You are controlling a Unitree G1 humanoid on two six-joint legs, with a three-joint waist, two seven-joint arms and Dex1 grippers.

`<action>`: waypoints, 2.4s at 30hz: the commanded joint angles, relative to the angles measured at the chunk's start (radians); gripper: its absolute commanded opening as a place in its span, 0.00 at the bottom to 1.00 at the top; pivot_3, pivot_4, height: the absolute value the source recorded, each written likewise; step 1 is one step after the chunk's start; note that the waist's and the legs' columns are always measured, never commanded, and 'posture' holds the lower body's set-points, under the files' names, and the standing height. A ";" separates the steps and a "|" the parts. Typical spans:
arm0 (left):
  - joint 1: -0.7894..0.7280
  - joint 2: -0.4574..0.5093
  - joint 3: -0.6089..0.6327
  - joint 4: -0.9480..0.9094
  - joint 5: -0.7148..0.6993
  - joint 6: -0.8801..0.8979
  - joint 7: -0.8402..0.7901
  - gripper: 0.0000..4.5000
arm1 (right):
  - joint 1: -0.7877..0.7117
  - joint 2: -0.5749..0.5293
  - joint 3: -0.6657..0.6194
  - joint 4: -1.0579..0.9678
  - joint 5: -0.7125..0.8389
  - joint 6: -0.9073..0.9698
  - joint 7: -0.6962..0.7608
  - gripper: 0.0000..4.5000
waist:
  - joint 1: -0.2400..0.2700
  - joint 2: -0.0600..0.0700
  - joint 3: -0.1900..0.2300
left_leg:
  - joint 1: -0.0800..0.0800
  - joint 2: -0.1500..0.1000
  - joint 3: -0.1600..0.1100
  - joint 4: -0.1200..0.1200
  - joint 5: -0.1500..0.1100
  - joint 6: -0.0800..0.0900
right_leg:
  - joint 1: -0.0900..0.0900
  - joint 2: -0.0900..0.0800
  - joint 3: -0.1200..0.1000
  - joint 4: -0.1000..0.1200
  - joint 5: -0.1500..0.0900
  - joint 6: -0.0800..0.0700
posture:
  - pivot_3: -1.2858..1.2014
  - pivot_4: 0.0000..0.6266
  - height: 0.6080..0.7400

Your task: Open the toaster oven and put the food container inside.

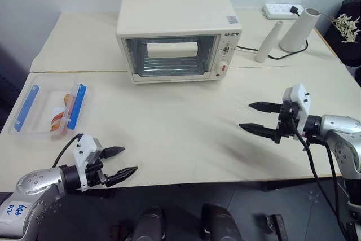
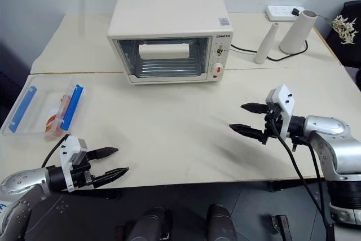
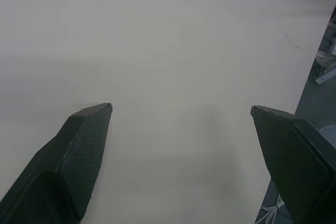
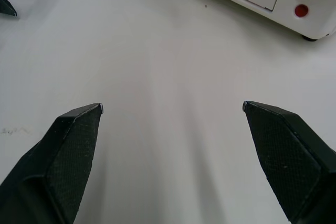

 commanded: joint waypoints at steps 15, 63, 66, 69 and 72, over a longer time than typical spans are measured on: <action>-0.044 -0.004 0.018 -0.038 -0.051 0.024 0.013 1.00 | -0.028 0.031 -0.001 -0.039 0.032 0.026 -0.035 0.99 | -0.001 0.000 0.000 | 0.000 0.000 0.000 0.000 0.000 0.000 | 0.000 0.000 0.000 0.000 0.000 0.000 | 0.52 0.24 1.00; -0.674 0.054 0.034 0.074 -0.304 0.175 0.127 1.00 | -0.732 0.547 0.215 0.531 -0.151 -0.197 0.092 0.99 | -0.037 0.001 0.001 | -0.001 -0.001 -0.002 -0.001 0.002 -0.004 | -0.002 0.004 -0.001 0.003 0.000 0.000 | 0.52 0.24 1.00; -0.752 0.032 0.041 0.144 -0.285 0.146 0.154 1.00 | -0.682 0.548 0.209 0.454 -0.144 -0.161 0.067 0.99 | -0.039 0.001 0.001 | -0.002 -0.001 -0.001 -0.002 0.002 -0.004 | -0.005 0.005 0.000 0.004 0.000 0.000 | 0.52 0.24 1.00; -0.807 0.032 0.027 0.195 -0.248 0.114 0.144 0.81 | -0.636 0.547 0.201 0.386 -0.134 -0.124 0.042 1.00 | -0.038 0.001 0.001 | -0.003 -0.001 -0.001 -0.002 0.002 -0.004 | -0.007 0.005 0.000 0.005 0.000 0.000 | 0.52 0.24 1.00; -0.876 0.036 -0.017 0.294 -0.147 0.056 0.154 0.59 | -0.596 0.547 0.199 0.323 -0.119 -0.093 0.019 1.00 | -0.037 0.001 0.001 | -0.003 -0.001 0.001 -0.002 0.002 -0.004 | -0.009 0.004 0.001 0.005 0.000 0.000 | 0.52 0.24 1.00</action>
